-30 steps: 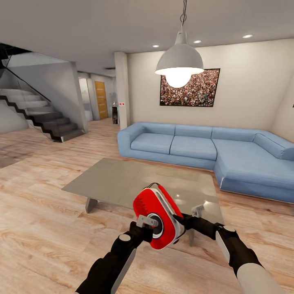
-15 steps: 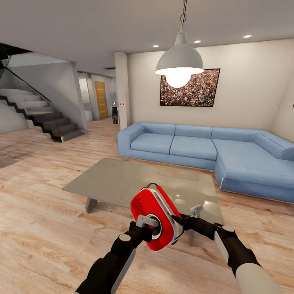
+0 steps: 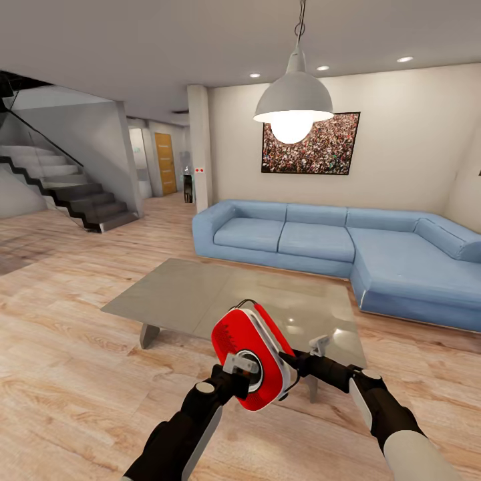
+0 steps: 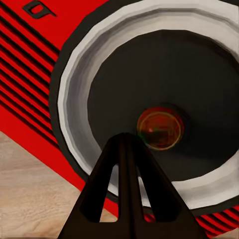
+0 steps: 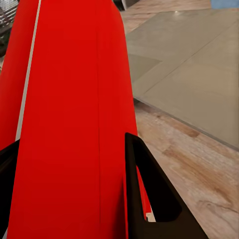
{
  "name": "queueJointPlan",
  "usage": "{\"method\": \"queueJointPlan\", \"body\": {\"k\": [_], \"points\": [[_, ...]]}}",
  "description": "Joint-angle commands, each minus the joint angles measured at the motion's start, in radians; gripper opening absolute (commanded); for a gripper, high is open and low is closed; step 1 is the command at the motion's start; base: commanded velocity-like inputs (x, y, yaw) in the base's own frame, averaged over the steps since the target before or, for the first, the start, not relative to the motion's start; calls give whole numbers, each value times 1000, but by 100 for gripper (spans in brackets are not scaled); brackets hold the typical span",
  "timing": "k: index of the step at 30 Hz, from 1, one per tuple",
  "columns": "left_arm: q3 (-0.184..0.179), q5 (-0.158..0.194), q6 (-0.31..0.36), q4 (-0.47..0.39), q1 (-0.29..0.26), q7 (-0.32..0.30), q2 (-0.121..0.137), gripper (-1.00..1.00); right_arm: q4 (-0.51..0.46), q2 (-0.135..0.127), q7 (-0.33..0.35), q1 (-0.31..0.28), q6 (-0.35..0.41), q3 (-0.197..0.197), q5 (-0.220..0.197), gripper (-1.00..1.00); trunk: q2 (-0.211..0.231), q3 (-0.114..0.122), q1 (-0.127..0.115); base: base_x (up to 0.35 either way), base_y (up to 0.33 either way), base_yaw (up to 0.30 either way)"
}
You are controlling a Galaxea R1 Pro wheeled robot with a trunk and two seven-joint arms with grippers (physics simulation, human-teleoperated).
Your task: Turn on the radio receiver that's on the table in the living room.
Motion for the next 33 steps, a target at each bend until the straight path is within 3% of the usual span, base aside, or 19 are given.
{"method": "queueJointPlan", "body": {"k": [1,13,17,20,24,30,33], "points": [[0,0,1,2,-1,0,0,-100,-1,0,0,0,0,-1,-4,-100,0,0,0,0,0,0],[2,2,-6,34,-18,6,0,-100,-1,0,0,0,0,-1,-4,-100,0,0,0,0,0,0],[15,3,-12,26,-17,67,0,-100,-1,0,-25,0,-6,-4,0,-100,0,0,0,0,0,0],[20,2,-13,-2,-17,100,0,-100,-1,0,-89,0,-9,-8,1,-100,0,0,0,0,0,0],[52,0,-11,-26,-15,155,20,-100,-1,0,-136,0,-10,-13,2,-100,0,0,0,0,0,0],[152,0,-11,-30,-15,166,44,-100,-1,-6,-216,0,-35,-39,1,-100,0,0,0,0,0,0],[202,0,-11,-30,-15,206,56,-100,-2,-7,-240,0,-40,-44,2,-100,0,0,0,0,0,0]]}}
